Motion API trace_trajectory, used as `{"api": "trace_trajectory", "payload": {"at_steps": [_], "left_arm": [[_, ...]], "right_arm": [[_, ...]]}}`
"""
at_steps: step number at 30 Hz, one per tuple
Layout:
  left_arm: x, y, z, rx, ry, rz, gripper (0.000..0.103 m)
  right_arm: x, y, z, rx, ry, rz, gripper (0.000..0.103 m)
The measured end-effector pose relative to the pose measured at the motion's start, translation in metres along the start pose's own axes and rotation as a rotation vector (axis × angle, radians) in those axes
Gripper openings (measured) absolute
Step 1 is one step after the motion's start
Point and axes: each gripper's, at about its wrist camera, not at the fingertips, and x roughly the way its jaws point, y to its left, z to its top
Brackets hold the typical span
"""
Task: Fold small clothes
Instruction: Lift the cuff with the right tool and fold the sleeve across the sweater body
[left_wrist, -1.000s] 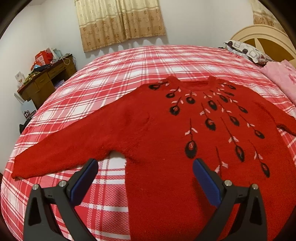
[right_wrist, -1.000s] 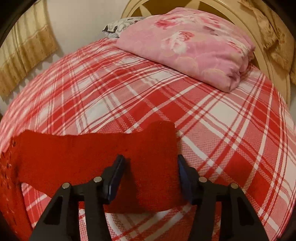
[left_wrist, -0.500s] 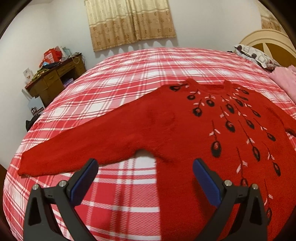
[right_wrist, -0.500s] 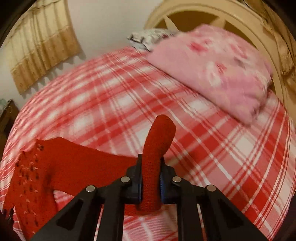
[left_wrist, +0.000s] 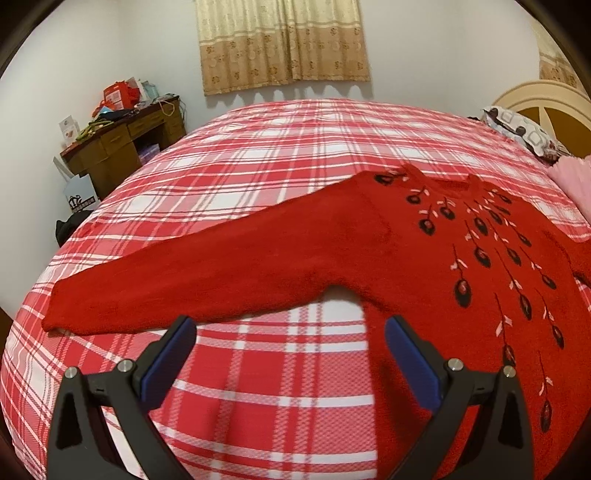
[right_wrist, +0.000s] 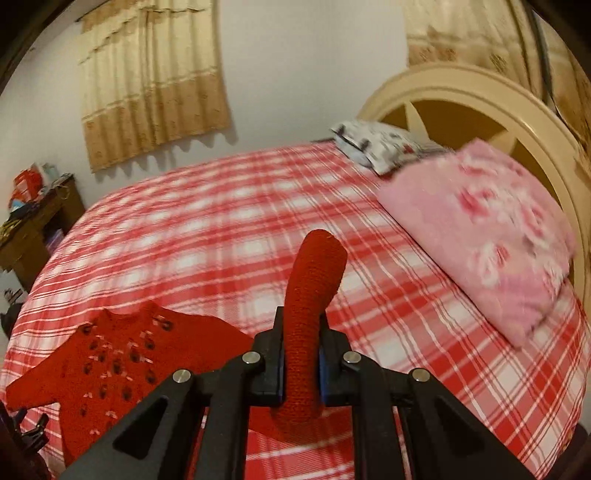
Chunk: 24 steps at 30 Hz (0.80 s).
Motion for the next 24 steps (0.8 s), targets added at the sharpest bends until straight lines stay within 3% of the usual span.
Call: {"api": "trace_trajectory", "payload": {"at_steps": [10,24], "left_arm": [[-0.001,0.025,-0.005,-0.043,-0.005,0.007,0.103],[-0.001,0.049,-0.013,-0.091,0.001,0.004,0.103]], "right_arm": [[-0.044,0.079,0.042,-0.132,-0.111,0.08,0.012],[-0.07,0.2,0.051,-0.3,-0.171,0.24,0.012]]}}
